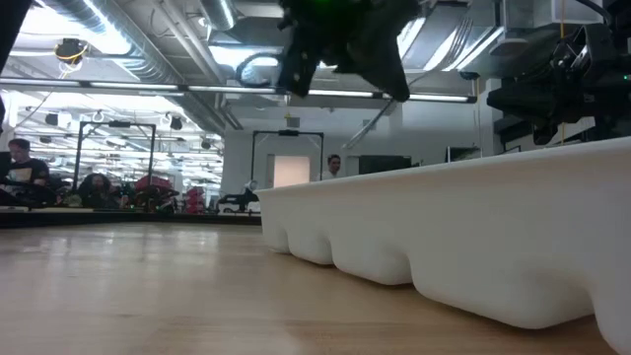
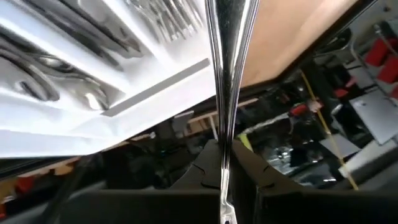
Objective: Sort silverware
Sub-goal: Put the silver fork into the silverware tray
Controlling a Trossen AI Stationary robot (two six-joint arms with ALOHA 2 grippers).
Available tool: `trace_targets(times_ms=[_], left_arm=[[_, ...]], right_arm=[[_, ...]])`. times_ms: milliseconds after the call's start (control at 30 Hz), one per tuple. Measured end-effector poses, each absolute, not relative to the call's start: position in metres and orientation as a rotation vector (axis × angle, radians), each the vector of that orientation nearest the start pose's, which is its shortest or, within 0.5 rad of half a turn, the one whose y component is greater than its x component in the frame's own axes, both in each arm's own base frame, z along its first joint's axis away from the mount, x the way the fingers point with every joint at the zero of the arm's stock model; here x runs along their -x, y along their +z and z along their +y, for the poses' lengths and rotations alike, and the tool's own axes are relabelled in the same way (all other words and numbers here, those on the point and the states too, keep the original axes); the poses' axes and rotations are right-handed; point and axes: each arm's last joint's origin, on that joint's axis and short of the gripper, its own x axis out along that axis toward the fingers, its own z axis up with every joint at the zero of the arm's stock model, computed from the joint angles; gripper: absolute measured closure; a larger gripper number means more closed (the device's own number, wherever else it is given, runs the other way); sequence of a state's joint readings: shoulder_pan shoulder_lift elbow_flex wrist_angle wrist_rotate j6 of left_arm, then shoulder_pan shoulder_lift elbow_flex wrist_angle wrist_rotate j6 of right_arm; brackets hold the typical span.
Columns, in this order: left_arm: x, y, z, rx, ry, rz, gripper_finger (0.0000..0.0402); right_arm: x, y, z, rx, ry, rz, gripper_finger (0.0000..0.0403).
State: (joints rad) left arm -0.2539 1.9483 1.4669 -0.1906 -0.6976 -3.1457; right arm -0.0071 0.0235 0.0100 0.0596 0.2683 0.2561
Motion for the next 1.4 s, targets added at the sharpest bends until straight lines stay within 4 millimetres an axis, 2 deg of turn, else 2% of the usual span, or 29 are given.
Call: trace_targets(times_ms=[133,367,700,1000,1200,1400], left_arm=[[-0.424,0.243,-0.092,2.632,0.892,-0.552,0.0401],[-0.426,0.240,-0.091,2.732,0.969,-0.268,0.0401],[-0.421,0.230,-0.069,2.679,1.198,-0.166,0.0401],[-0.417,0.223,-0.054,2.692,1.395,0.042,0.0401],[-0.420,0.221,-0.055,2.727,1.380,0.111,0.0401],[-0.429,0.211,-0.063,2.760,1.334,0.183,0.0401]], right_arm=[[-0.097,0.171,-0.008,-0.260,-0.268,-0.080,0.0356],[-0.097,0.171,-0.008,-0.261,-0.268,-0.081,0.0356],[-0.097,0.171,-0.008,-0.261,-0.268,-0.081,0.0356],[-0.097,0.171,-0.008,-0.261,-0.267,-0.081,0.0356],[-0.097,0.171,-0.008,-0.260,-0.268,-0.081,0.0356],[-0.097,0.171,-0.008,-0.260,-0.268,-0.080,0.0356]])
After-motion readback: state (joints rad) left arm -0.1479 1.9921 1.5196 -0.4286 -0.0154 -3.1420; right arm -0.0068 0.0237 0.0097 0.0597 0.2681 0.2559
